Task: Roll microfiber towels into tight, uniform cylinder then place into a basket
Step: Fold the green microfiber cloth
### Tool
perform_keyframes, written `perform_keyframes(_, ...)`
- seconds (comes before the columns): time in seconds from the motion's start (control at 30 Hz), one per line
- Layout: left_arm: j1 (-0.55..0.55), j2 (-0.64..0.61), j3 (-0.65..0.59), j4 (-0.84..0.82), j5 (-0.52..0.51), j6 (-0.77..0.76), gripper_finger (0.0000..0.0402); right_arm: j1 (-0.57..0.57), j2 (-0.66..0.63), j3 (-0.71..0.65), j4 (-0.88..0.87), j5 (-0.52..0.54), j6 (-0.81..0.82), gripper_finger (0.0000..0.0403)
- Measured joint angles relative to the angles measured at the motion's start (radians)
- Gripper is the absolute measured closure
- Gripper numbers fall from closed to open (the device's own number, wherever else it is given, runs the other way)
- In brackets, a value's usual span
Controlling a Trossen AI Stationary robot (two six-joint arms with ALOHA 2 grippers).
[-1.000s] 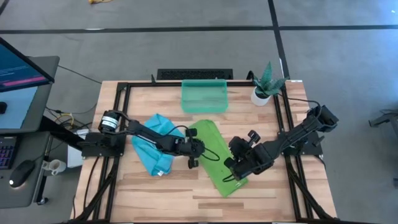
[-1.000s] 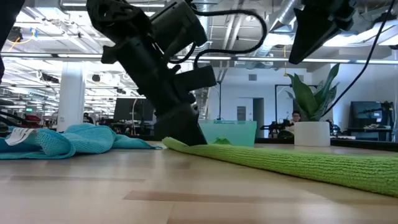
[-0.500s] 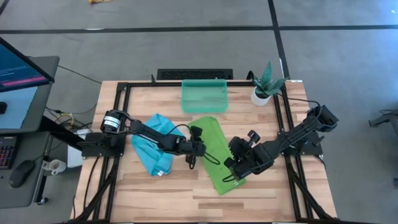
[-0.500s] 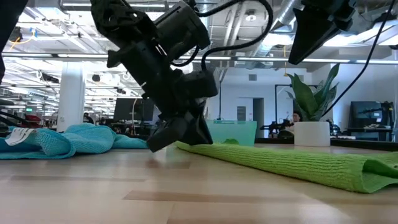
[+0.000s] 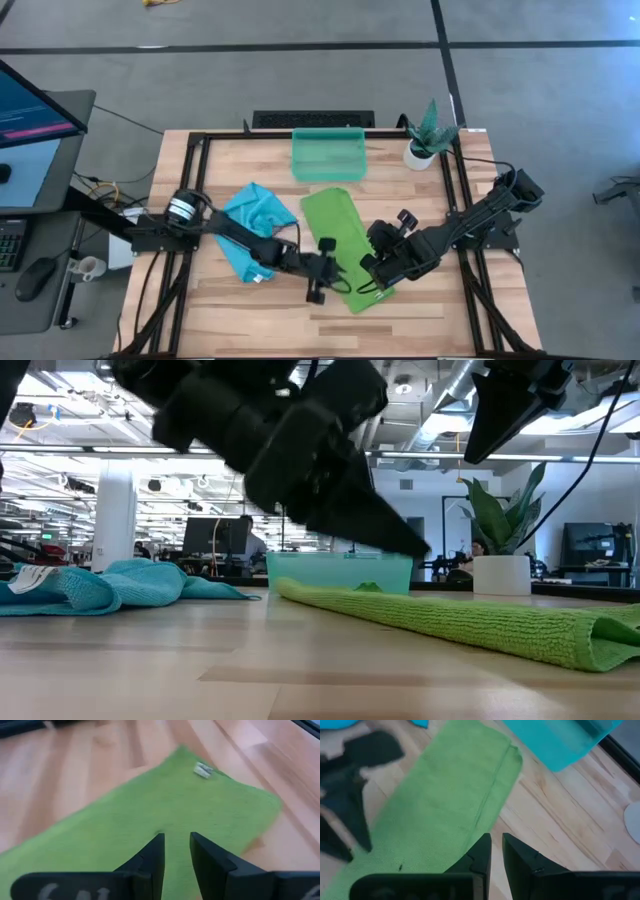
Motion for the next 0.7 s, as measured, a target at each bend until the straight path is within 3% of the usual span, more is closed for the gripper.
perform_keyframes(0.27, -0.018, 0.078, 0.013, 0.003, -0.011, -0.012, 0.0317, 0.0, 0.0, 0.0, 0.022, -0.001, 0.0, 0.0333)
perform_keyframes(0.53, -0.02, 0.052, 0.021, -0.229, -0.009, 0.05, 0.0317, 0.0, 0.0, 0.0, 0.024, -0.001, 0.0, 0.0333)
perform_keyframes(0.7, -0.023, -0.039, 0.016, -0.434, 0.023, 0.156, 0.0317, -0.005, 0.0, 0.0, 0.022, 0.0, -0.001, 0.0333)
